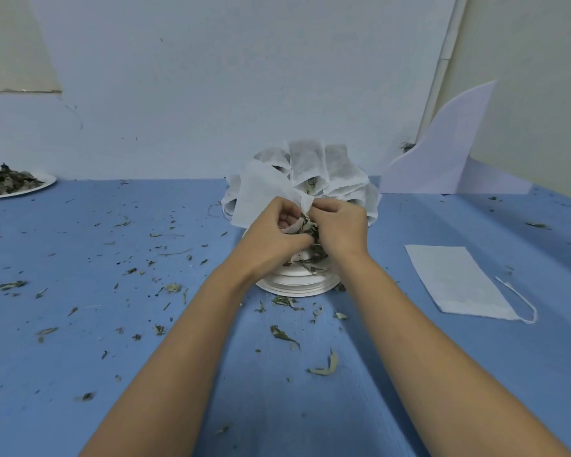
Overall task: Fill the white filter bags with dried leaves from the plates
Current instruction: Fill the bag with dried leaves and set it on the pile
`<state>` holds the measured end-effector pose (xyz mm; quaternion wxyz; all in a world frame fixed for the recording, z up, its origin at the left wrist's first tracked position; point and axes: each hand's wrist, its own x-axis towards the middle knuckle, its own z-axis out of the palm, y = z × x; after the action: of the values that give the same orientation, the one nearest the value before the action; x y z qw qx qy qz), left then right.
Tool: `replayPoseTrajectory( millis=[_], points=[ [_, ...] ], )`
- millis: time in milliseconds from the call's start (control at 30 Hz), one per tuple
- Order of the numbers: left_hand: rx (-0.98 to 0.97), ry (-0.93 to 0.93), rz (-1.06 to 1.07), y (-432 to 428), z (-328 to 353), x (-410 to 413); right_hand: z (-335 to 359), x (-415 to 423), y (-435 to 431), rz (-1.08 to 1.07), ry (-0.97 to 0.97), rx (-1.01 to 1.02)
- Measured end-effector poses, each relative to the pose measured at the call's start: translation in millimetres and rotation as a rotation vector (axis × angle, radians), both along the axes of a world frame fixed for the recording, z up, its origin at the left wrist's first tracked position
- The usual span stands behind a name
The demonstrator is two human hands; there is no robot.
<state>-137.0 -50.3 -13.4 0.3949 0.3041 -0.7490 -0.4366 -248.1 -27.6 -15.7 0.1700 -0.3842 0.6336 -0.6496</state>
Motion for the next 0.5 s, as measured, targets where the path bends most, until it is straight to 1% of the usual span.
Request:
replayPoseTrajectory(
  millis=[67, 200, 267, 367, 433, 500],
  points=[
    [-0.053, -0.029, 0.066, -0.8, -1.8, -1.0, -0.1, 3.2, 0.3, 0.025, -0.001, -0.006],
    [-0.079, 0.002, 0.229, -5.1, -5.6, 3.4, 2.8, 15.2, 0.7, 0.108, 0.117, 0.000],
    [-0.104, 0.011, 0.295, -7.6, -6.3, 6.2, 6.9, 18.1, 2.5, 0.179, 0.081, 0.004],
    [-0.121, 0.035, 0.350, -11.7, -7.2, 9.2, 10.5, 21.0, 2.8, 0.294, -0.061, 0.020],
    [-0.119, 0.041, 0.361, -13.8, -8.7, 9.7, 10.1, 22.6, 1.5, 0.308, -0.050, 0.034],
    [-0.132, 0.032, 0.364, -14.1, -8.9, 9.5, 9.9, 23.8, 1.4, 0.291, 0.021, 0.046]
  ],
)
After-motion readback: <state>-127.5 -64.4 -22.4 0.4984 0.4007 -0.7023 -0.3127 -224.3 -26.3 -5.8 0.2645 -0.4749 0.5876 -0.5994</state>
